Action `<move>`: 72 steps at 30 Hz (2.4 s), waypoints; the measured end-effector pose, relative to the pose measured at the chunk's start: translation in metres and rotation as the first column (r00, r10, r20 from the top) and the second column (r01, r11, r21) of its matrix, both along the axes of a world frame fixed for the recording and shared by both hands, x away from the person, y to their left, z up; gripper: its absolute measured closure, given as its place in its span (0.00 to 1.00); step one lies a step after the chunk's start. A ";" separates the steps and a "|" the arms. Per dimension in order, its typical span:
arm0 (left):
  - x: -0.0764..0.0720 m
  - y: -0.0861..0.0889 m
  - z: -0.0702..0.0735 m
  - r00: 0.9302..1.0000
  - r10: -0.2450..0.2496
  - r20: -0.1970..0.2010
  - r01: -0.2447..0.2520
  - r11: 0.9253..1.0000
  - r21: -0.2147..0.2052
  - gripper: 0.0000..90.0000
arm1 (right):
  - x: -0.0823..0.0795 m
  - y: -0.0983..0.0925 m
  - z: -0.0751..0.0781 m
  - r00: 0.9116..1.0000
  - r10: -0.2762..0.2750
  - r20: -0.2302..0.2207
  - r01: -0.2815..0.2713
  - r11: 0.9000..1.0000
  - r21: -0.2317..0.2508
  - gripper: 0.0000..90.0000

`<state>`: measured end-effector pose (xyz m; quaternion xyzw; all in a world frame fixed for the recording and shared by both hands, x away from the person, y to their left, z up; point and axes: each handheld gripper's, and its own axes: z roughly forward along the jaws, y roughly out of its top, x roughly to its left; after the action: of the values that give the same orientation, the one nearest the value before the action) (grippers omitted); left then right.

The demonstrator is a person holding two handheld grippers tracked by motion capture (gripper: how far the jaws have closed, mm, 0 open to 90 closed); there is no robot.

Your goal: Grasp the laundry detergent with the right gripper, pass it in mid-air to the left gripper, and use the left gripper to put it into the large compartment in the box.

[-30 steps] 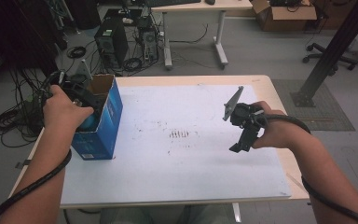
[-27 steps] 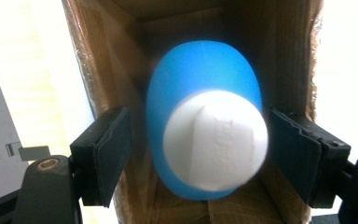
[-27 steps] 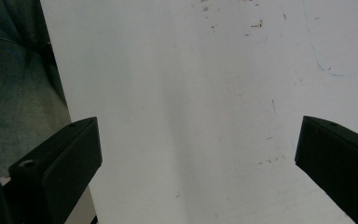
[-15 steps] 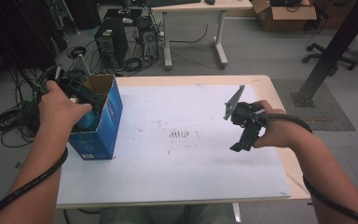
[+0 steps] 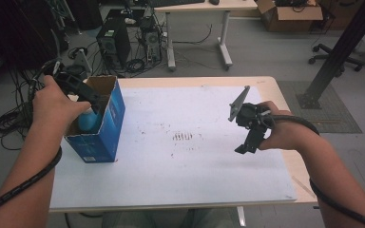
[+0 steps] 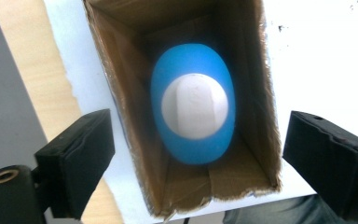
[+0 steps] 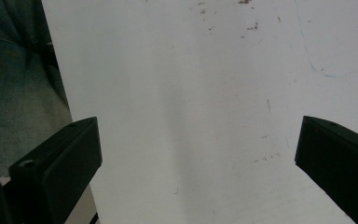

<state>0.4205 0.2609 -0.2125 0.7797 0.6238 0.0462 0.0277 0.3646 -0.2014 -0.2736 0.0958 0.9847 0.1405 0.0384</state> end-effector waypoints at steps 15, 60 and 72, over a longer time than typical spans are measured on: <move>-0.004 -0.028 0.040 0.968 -0.248 0.034 0.248 0.968 -0.017 0.00 | 0.002 0.005 0.005 1.000 0.004 0.012 -0.004 1.000 -0.002 0.00; -0.020 -0.145 0.023 0.440 -0.891 -0.112 0.887 0.451 -0.099 0.00 | 0.008 0.010 0.024 1.000 0.003 -0.001 -0.003 0.997 -0.074 0.00; -0.019 -0.154 0.015 0.404 -0.911 -0.085 0.902 0.412 -0.131 0.00 | 0.016 0.014 0.027 1.000 0.002 0.003 -0.001 0.994 -0.113 0.00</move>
<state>0.4012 0.1069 -0.1972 0.9928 0.1039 -0.0522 0.0288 0.3801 -0.1877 -0.2465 0.0925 0.9910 0.0849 0.0454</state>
